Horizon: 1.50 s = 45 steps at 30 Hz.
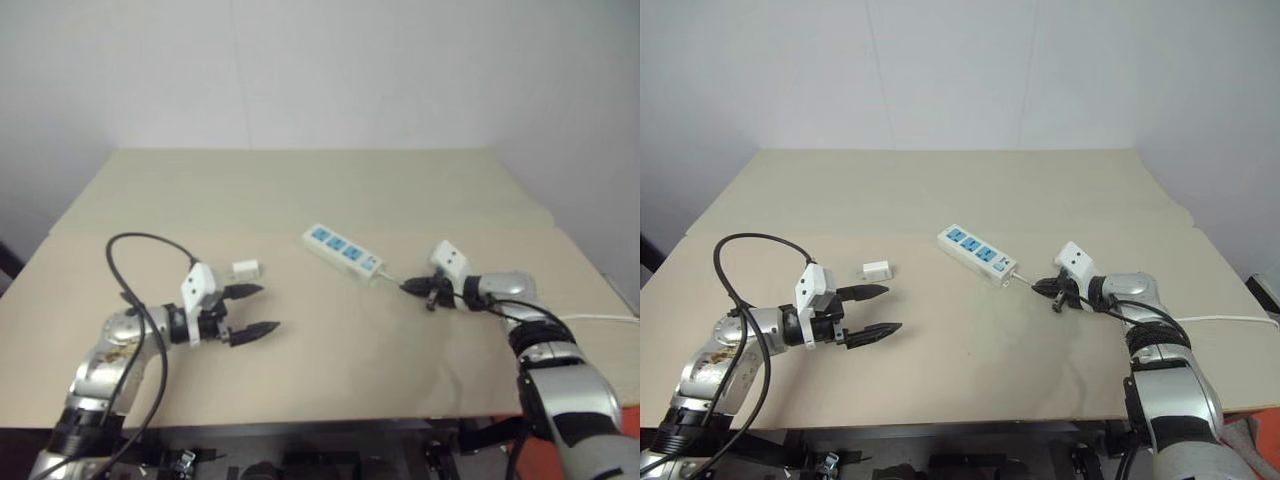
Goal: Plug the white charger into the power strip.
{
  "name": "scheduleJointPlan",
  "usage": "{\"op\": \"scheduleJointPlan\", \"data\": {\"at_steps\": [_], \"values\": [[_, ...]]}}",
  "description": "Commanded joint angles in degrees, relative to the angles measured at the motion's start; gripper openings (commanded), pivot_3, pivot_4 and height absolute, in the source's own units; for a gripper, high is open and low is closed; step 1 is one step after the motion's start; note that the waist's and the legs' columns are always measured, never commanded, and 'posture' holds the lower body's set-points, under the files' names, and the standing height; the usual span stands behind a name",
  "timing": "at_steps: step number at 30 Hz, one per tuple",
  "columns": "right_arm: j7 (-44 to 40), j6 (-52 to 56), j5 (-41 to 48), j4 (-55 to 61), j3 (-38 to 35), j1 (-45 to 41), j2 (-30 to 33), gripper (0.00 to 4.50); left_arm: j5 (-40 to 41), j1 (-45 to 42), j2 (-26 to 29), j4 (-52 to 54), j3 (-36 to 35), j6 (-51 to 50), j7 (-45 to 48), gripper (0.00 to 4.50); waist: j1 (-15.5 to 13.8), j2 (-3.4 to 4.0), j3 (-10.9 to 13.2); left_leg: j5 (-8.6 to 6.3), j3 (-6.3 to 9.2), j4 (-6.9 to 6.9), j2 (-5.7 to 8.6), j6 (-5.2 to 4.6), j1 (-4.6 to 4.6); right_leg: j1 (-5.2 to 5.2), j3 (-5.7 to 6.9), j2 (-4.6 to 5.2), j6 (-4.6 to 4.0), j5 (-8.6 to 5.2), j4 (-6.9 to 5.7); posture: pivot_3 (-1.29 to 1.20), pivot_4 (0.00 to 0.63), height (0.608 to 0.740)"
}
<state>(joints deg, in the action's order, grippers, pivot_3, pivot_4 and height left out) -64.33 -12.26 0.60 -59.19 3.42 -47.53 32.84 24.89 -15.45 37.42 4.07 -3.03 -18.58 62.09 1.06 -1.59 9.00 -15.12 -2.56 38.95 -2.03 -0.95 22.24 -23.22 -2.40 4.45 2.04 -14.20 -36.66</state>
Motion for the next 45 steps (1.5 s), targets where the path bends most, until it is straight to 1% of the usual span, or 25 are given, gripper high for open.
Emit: {"op": "scheduleJointPlan", "data": {"at_steps": [1, 4, 6, 8, 11, 13, 14, 19, 24, 26, 29, 33, 38, 45], "values": [[-4.25, 1.89, 4.32, 12.13, -2.25, 7.37, 2.47, 0.05, 1.06, -0.4, 0.64, 1.59, -1.24, 1.05, 0.59, 4.5, -0.18, 0.0, 0.0, 0.0, 0.03, 0.0, -0.01, 0.0, 0.02, 0.0, 0.01, 0.0, 0.0, 0.0, -0.01, 0.0, 0.15, 0.74], [-4.75, 5.61, 8.01, 28.73, -3.97, 19.18, 4.66, 0.05, 0.92, -0.09, 0.97, 1.63, -1.42, 0.92, 0.75, 4.5, -0.51, 0.0, 0.0, 0.0, 0.17, 0.0, -0.01, 0.0, 0.09, -0.02, 0.03, 0.02, 0.0, 0.0, -0.01, 0.0, 0.15, 0.74], [-3.43, 7.82, 9.29, 36.44, -4.72, 24.9, 5.41, 0.05, 0.81, 0.04, 1.04, 1.62, -1.35, 0.86, 0.82, 4.5, -0.53, 0.0, 0.0, -0.01, 0.27, 0.0, 0.0, -0.01, 0.08, -0.02, 0.02, 0.03, 0.01, 0.0, 0.0, 0.0, 0.15, 0.74], [-0.81, 8.99, 9.15, 41.21, -5.03, 28.67, 5.25, 0.05, 0.67, -0.02, 0.96, 1.51, -1.04, 0.77, 0.86, 4.5, -0.28, 0.0, 0.0, -0.01, 0.32, 0.04, 0.01, -0.01, 0.02, 0.01, -0.01, 0.02, 0.01, 0.0, -0.01, 0.0, 0.15, 0.74], [1.99, 11.07, 9.28, 44.56, -4.99, 31.08, 4.62, 0.05, 0.52, -0.48, 0.85, 1.26, -0.47, 0.54, 1.02, 4.5, 0.24, -0.01, 0.0, -0.01, 0.3, 0.03, 0.0, 0.0, -0.19, 0.1, -0.12, -0.04, 0.01, 0.0, -0.1, 0.0, 0.15, 0.74], [3.86, 9.74, 8.5, 44.78, -4.68, 31.54, 4.1, 0.7, 0.38, -1.1, 0.74, 0.87, 0.0, 0.64, 1.34, 4.5, 0.3, -0.02, 0.01, 0.0, 0.27, 0.02, -0.01, 0.0, -0.24, 0.1, -0.12, -0.1, 0.01, 0.0, -0.12, 0.0, 0.15, 0.74], [4.94, 10.18, 8.4, 44.9, -4.7, 31.54, 3.75, 0.94, 0.28, -1.45, 0.69, 0.57, 0.15, 0.77, 1.46, 4.5, 0.25, -0.02, 0.01, 0.0, 0.24, 0.02, -0.02, 0.0, -0.23, 0.09, -0.11, -0.12, 0.01, 0.0, -0.11, 0.0, 0.15, 0.74], [7.55, 11.28, 10.54, 48.09, -6.1, 33.08, 2.87, 2.67, 0.22, -2.4, 0.99, -0.42, 0.13, 1.08, 2.08, 4.5, -0.15, -0.03, 0.02, 0.0, 0.11, 0.03, 0.01, 0.0, -0.08, 0.02, -0.09, -0.08, 0.02, -0.01, -0.04, 0.0, 0.15, 0.74], [11.7, 13.65, 15.2, 53.72, -9.69, 36.56, 0.56, 4.48, 0.38, -1.91, 1.04, 0.09, -0.29, 1.03, 1.91, 4.5, -0.22, -0.03, 0.02, 0.0, 0.13, 0.03, 0.03, 0.0, -0.04, 0.01, -0.08, -0.06, 0.02, -0.01, -0.03, 0.0, 0.15, 0.74], [13.15, 16.23, 18.14, 56.98, -11.05, 38.27, -0.68, 4.48, 0.52, -1.71, 1.07, 0.38, -0.33, 0.89, 1.93, 4.5, -0.23, -0.03, 0.02, 0.0, 0.14, 0.03, 0.03, 0.0, -0.05, 0.01, -0.08, -0.05, 0.02, -0.01, -0.05, 0.0, 0.15, 0.74], [15.25, 18.93, 20.09, 60.52, -11.56, 40.36, -2.23, 4.48, 0.77, -1.51, 1.27, 0.53, -0.32, 0.53, 2.22, 4.5, -0.19, -0.03, 0.02, 0.0, 0.18, 0.03, 0.03, 0.0, -0.05, 0.01, -0.08, -0.05, 0.02, -0.01, -0.05, 0.0, 0.15, 0.74], [20.71, 20.85, 18.97, 62.82, -9.79, 41.61, -6.12, 4.48, 0.73, -1.56, 1.55, 0.16, -0.22, 0.64, 2.97, 4.5, -0.12, -0.03, 0.02, 0.0, 0.18, 0.03, 0.01, 0.0, -0.06, -0.01, -0.08, -0.08, 0.02, -0.01, -0.05, 0.0, 0.15, 0.74], [22.0, 20.77, 18.55, 62.4, -7.75, 40.83, -8.57, 4.48, -0.11, -2.45, 1.46, -0.94, 0.13, 1.13, 3.01, 4.5, -0.18, -0.03, 0.02, 0.0, 0.17, 0.03, 0.03, 0.0, -0.05, -0.02, -0.1, -0.06, 0.02, -0.01, -0.06, 0.0, 0.15, 0.74], [21.43, 19.8, 17.75, 60.31, -5.83, 38.85, -9.14, 4.48, -0.65, -1.83, 1.55, -0.73, 0.27, 1.83, 3.25, 4.5, -0.19, -0.03, 0.03, 0.0, 0.17, 0.03, 0.03, 0.0, -0.04, -0.02, -0.09, -0.07, 0.03, -0.01, -0.05, 0.0, 0.15, 0.74]]}}
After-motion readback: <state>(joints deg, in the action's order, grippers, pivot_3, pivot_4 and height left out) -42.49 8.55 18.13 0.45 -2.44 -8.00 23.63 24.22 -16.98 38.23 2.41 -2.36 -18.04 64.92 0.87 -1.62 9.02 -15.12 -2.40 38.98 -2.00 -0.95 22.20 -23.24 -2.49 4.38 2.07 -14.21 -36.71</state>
